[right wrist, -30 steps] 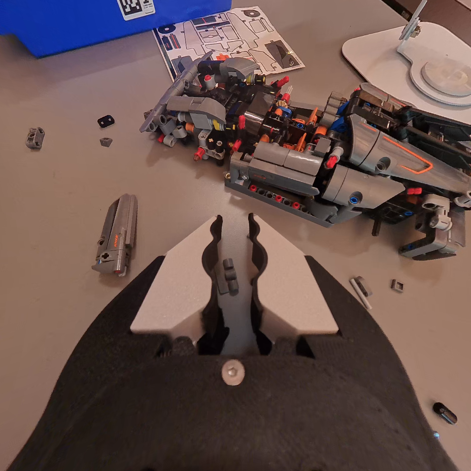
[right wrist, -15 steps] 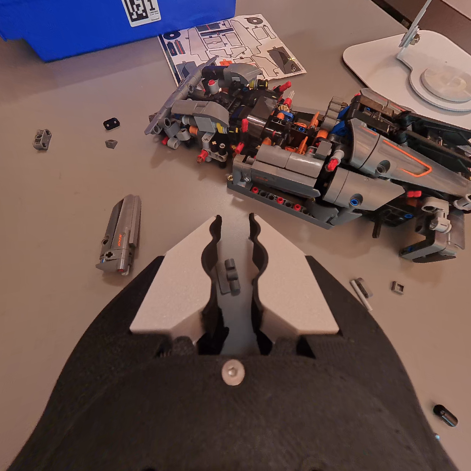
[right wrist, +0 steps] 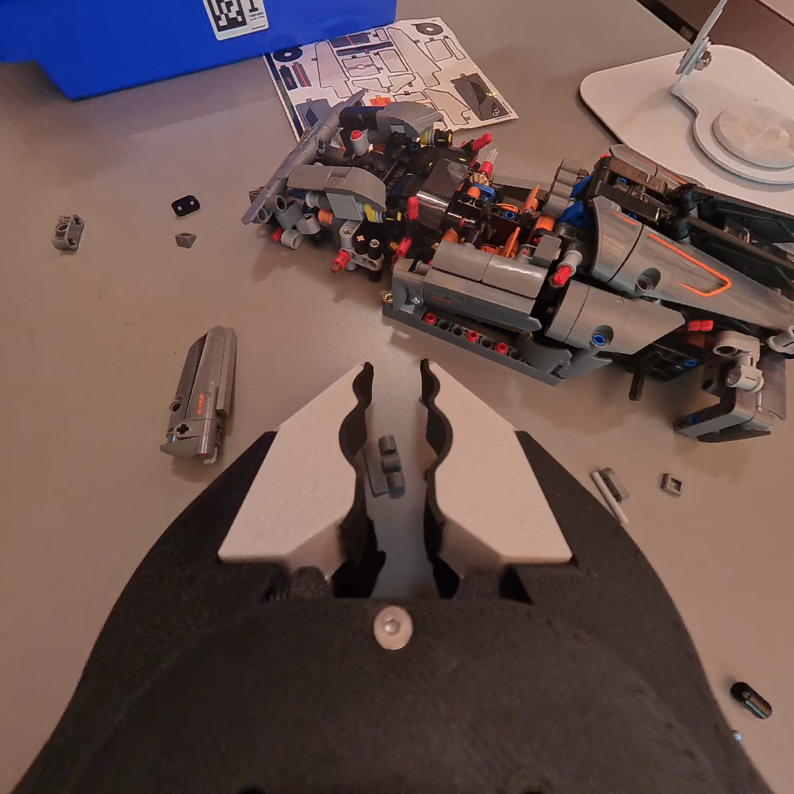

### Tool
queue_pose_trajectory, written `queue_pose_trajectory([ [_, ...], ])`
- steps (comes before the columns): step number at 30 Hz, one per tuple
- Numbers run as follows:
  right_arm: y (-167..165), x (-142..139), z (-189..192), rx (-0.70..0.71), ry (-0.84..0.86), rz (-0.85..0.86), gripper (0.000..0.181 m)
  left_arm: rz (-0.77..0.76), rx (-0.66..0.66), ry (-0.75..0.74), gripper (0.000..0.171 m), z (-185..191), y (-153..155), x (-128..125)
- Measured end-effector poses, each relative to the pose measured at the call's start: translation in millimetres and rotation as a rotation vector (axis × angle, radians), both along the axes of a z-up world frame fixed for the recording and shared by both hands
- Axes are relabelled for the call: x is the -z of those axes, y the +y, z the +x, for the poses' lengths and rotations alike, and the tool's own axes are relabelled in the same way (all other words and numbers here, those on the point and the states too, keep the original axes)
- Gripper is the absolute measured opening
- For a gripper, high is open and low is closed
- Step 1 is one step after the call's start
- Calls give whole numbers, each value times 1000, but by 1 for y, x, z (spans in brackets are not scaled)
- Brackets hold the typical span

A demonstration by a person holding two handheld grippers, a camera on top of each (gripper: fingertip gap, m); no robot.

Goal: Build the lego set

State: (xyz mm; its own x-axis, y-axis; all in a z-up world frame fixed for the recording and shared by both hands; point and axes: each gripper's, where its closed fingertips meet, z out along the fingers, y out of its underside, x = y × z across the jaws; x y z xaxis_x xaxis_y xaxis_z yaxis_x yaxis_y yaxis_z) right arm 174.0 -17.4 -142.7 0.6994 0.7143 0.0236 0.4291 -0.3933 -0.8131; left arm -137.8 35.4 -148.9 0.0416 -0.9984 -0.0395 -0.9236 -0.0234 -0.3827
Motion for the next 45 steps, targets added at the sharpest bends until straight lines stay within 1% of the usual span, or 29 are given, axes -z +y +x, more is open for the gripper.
queue_pose_trajectory([
  [3, 0, 0, 0, 2, -1, 1, 21, -1, 4, 29, 136, 0, 4, 5],
  [4, 0, 0, 0, 3, -1, 2, 21, 1, -12, 42, 142, -2, 7, 7],
  [5, 0, 0, 0, 4, -1, 2, 21, -2, -14, 42, 143, -2, 7, 7],
  [7, 0, 0, 0, 4, -3, 2, 21, 39, -28, 53, 146, -4, 14, 5],
  [10, 0, 1, 0, 3, -5, -3, 21, 155, -80, 61, 129, -12, 35, -7],
  [12, 0, 1, 0, 2, -3, -3, 21, 203, -105, 58, 126, -18, 45, -13],
  [14, 0, 1, 0, 2, -1, -4, 21, 200, -150, 17, 119, -19, 51, -21],
  [19, 0, 1, 0, 2, -1, -3, 21, 242, -193, -89, 107, -22, 57, -48],
  [20, 0, 1, 0, 2, -1, -3, 21, 256, -196, -98, 101, -24, 58, -53],
  [22, 0, 0, 0, 2, 0, 0, 21, 217, -157, -103, 78, -26, 46, -55],
  [24, 0, 0, 0, 2, 2, 2, 21, 186, -123, -95, 57, -28, 34, -53],
  [27, 0, -1, 0, 1, 2, 6, 21, 103, -58, -63, 41, -26, 10, -41],
  [29, 0, -1, 0, 1, 4, 10, 21, 69, -38, -24, 40, -26, -2, -32],
  [31, 0, -2, 0, 0, 6, 15, 21, 61, -34, -8, 39, -25, -7, -27],
  [34, 0, -3, 0, -2, 7, 22, 21, 8, -22, -6, 30, -22, -16, -19],
  [37, 0, -4, -1, -4, 8, 29, 21, -2, -27, 44, 24, -23, -18, -8],
  [40, -1, -5, -1, -5, 10, 35, 21, -11, -26, 60, 20, -20, -20, -1],
  [42, -1, -5, -1, -6, 10, 37, 21, -20, -20, 70, 8, -19, -21, 2],
  [45, -1, -6, -1, -8, 11, 41, 21, -20, -36, 57, 6, -20, -18, 2],
])
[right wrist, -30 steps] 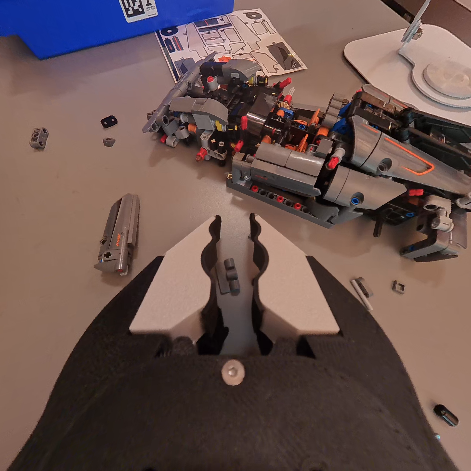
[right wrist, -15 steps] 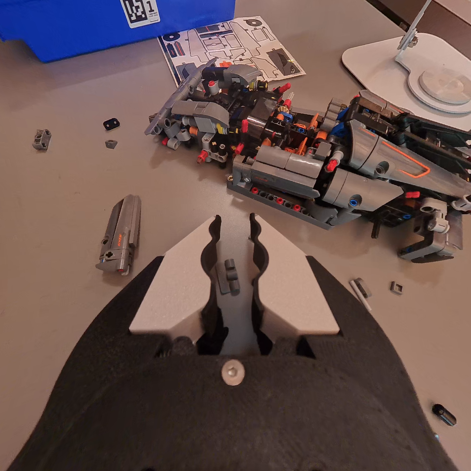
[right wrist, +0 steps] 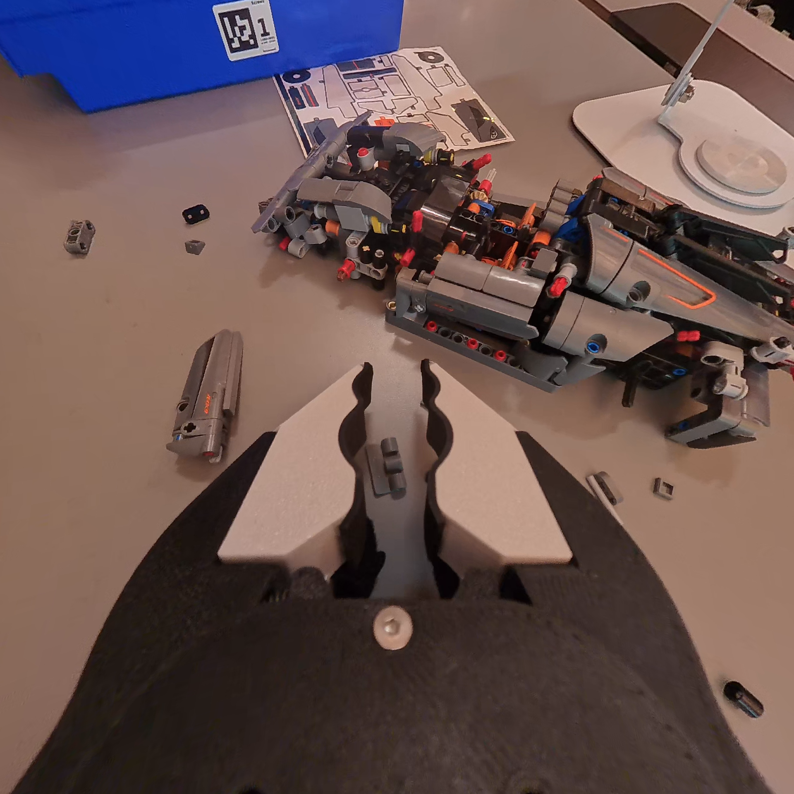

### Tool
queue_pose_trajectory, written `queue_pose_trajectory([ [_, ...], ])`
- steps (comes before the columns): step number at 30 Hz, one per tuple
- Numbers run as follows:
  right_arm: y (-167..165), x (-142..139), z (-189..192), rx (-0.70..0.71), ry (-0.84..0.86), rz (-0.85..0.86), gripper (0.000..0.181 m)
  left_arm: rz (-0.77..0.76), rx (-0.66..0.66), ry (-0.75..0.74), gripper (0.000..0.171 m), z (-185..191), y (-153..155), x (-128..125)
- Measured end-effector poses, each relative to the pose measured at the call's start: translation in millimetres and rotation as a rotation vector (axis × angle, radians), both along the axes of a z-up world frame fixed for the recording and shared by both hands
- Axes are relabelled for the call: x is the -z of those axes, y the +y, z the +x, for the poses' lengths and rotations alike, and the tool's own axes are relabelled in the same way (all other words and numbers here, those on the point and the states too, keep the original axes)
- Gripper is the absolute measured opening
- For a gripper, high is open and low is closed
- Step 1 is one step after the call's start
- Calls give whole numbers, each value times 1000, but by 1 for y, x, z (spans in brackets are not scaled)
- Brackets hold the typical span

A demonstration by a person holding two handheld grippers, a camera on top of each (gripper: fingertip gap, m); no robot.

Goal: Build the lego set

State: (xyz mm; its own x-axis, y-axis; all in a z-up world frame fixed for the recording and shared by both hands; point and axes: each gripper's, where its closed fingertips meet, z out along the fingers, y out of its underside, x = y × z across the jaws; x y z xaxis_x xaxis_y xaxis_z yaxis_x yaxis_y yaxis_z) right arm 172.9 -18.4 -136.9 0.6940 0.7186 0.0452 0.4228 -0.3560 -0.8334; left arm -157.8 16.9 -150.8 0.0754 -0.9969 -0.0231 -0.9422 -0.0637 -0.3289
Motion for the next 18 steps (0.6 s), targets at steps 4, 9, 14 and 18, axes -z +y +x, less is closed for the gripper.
queue_pose_trajectory([
  [4, 0, -2, 0, 0, 8, 9, 21, 2, -84, -105, 6, -2, 13, -14],
  [9, -1, -4, 0, -1, 14, 19, 21, 53, -165, -462, 5, 8, 33, -70],
  [14, -2, -7, 0, -4, 28, 37, 21, 19, -225, -810, 5, 10, 44, -130],
  [18, -3, -10, 0, -7, 38, 54, 21, -71, -305, -1017, 5, 2, 57, -160],
])
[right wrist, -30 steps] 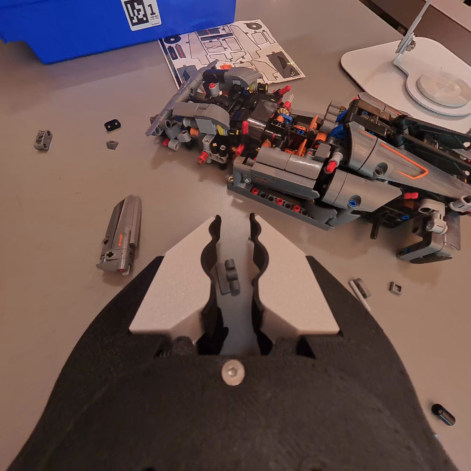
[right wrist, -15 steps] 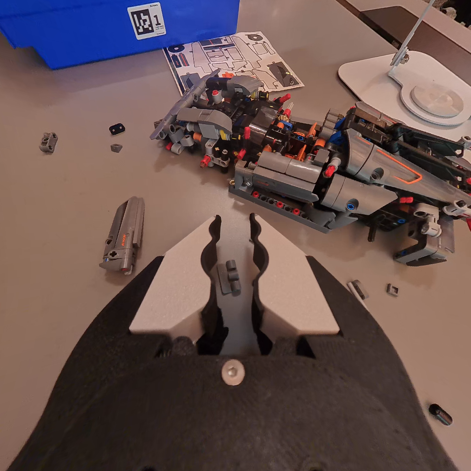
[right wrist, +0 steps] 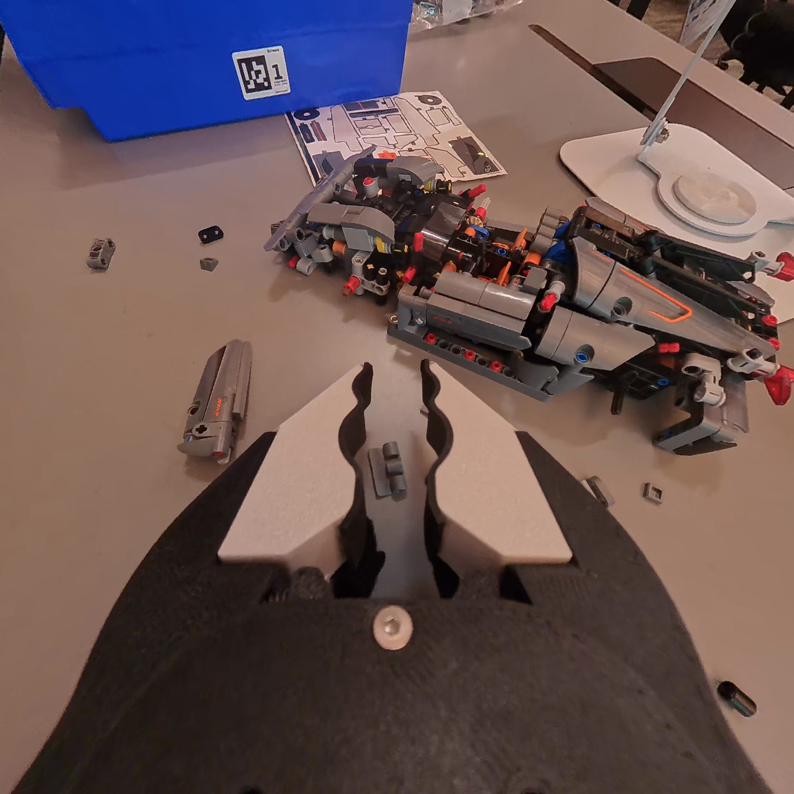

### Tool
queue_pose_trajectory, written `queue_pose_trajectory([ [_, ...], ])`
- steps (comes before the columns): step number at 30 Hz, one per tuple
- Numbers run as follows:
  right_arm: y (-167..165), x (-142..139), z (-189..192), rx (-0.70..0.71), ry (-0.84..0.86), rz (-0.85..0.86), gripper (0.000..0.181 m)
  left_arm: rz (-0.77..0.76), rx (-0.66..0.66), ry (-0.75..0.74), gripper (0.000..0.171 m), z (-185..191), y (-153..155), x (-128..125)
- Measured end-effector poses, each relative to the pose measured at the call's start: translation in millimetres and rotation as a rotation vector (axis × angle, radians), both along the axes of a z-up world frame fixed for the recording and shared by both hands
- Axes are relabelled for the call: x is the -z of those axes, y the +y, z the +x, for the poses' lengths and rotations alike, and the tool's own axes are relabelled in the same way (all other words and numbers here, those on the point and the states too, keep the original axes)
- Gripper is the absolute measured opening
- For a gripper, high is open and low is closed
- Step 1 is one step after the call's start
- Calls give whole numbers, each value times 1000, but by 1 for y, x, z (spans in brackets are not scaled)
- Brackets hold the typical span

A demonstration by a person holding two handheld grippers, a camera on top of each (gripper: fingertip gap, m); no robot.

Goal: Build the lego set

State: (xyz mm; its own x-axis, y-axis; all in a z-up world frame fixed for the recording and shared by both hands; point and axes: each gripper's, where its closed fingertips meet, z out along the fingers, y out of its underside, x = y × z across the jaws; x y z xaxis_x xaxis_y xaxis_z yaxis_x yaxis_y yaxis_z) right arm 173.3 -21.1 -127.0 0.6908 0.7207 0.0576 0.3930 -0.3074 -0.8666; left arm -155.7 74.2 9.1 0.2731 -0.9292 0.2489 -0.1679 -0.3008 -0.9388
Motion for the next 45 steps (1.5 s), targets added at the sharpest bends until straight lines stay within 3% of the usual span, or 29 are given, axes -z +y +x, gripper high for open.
queue_pose_trajectory([
  [4, -2, -3, 0, -8, 10, 14, 21, -63, -7, -122, 5, -7, 5, -14],
  [8, -3, -5, -1, -17, 25, 24, 21, -81, -21, -104, 5, -8, 6, -13],
  [14, -6, -8, -2, -33, 31, 41, 21, -102, -52, 430, 5, -6, 1, 61],
  [17, -7, -6, -4, -41, 14, 42, 21, -194, -33, 683, 6, -11, -5, 105],
  [20, -8, -4, -5, -46, -4, 45, 21, -285, 52, 815, 6, -11, -18, 136],
  [22, -8, -3, -5, -46, -13, 45, 21, -267, 11, 878, 6, -14, -10, 146],
  [27, -7, 0, -5, -46, -24, 35, 21, -167, -98, 926, 29, -22, 16, 141],
  [32, -7, 0, -5, -45, -24, 34, 21, -60, -171, 861, 20, -26, 26, 113],
  [34, -7, 0, -5, -45, -25, 35, 21, -65, -146, 856, 19, -27, 16, 109],
  [40, -8, 0, -6, -50, -26, 38, 21, -55, 2, 1057, 21, -40, -26, 135],
  [45, -8, -1, -6, -52, -25, 45, 21, -5, 83, 1160, 29, -40, -37, 157],
])
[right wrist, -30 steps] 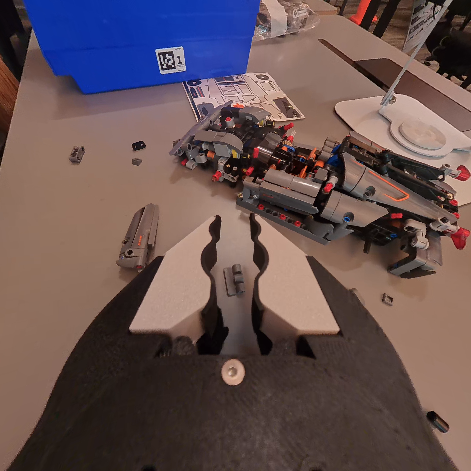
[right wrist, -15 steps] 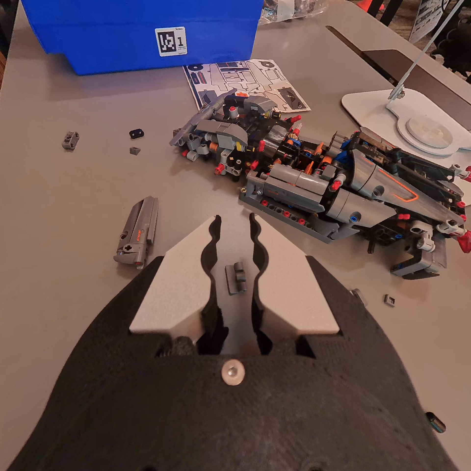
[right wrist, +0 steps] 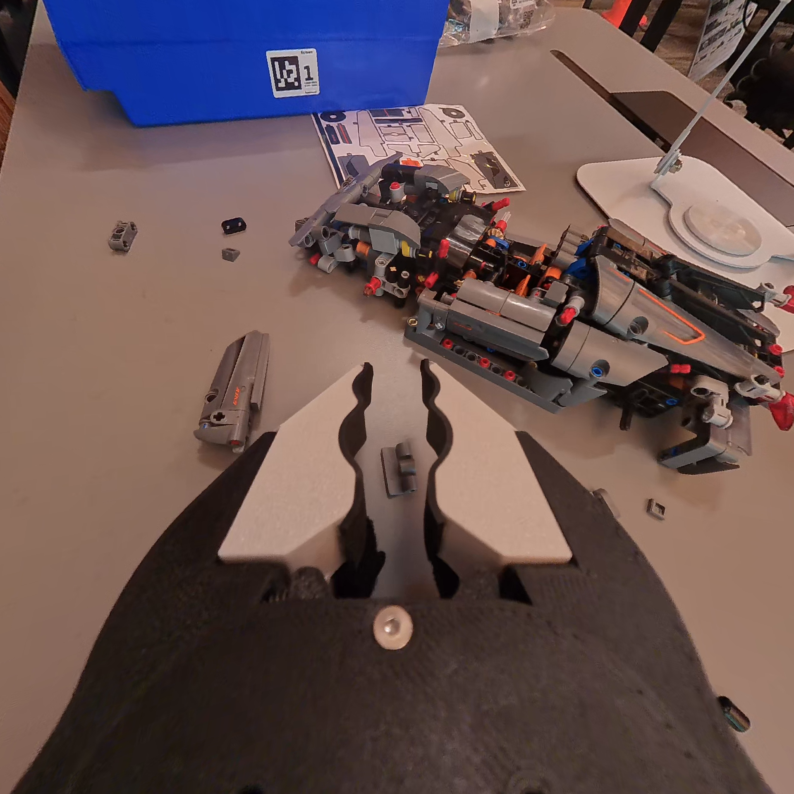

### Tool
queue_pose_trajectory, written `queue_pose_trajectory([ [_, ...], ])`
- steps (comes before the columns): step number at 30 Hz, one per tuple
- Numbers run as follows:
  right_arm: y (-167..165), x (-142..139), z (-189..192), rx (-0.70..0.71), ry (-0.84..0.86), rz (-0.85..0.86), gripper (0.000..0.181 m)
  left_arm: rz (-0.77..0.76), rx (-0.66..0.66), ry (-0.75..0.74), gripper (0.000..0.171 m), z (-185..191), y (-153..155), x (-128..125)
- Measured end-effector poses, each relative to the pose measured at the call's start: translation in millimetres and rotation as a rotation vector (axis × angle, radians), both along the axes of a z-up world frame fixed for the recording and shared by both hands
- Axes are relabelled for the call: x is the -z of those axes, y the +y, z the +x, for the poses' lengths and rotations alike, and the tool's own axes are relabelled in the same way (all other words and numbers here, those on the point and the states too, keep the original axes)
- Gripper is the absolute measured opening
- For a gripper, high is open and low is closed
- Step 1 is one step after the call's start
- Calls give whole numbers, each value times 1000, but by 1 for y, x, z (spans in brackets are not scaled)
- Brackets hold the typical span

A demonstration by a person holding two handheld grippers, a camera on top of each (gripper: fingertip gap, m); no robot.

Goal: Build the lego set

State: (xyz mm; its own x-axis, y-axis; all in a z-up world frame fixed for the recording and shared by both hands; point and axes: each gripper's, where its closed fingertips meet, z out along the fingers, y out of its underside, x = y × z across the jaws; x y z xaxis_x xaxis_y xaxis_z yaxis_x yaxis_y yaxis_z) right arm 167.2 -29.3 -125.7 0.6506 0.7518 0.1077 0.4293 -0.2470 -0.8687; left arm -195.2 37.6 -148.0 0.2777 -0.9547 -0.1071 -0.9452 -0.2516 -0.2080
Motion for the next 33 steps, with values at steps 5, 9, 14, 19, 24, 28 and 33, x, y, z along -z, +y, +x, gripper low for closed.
queue_pose_trajectory([
  [5, 0, -1, 0, -1, 4, 5, 21, -6, -9, 12, 26, 2, 2, 4],
  [9, -1, -1, 0, -3, 7, 5, 21, -22, 5, 32, 19, 2, 1, 10],
  [14, -1, -2, 0, -6, 11, 6, 21, -27, 17, 35, 13, 4, 1, 12],
  [19, -2, -3, -1, -10, 17, 7, 21, -17, 27, 55, 12, 1, 3, 12],
  [24, -2, -4, -1, -14, 24, 11, 21, 37, 23, 1, 8, 7, 8, -3],
  [28, -2, -4, -1, -17, 23, 8, 22, 77, 13, -19, 8, 7, 12, -16],
  [33, -5, -8, -1, -25, 41, 30, 21, 119, -3, -25, 8, 9, 17, -33],
])
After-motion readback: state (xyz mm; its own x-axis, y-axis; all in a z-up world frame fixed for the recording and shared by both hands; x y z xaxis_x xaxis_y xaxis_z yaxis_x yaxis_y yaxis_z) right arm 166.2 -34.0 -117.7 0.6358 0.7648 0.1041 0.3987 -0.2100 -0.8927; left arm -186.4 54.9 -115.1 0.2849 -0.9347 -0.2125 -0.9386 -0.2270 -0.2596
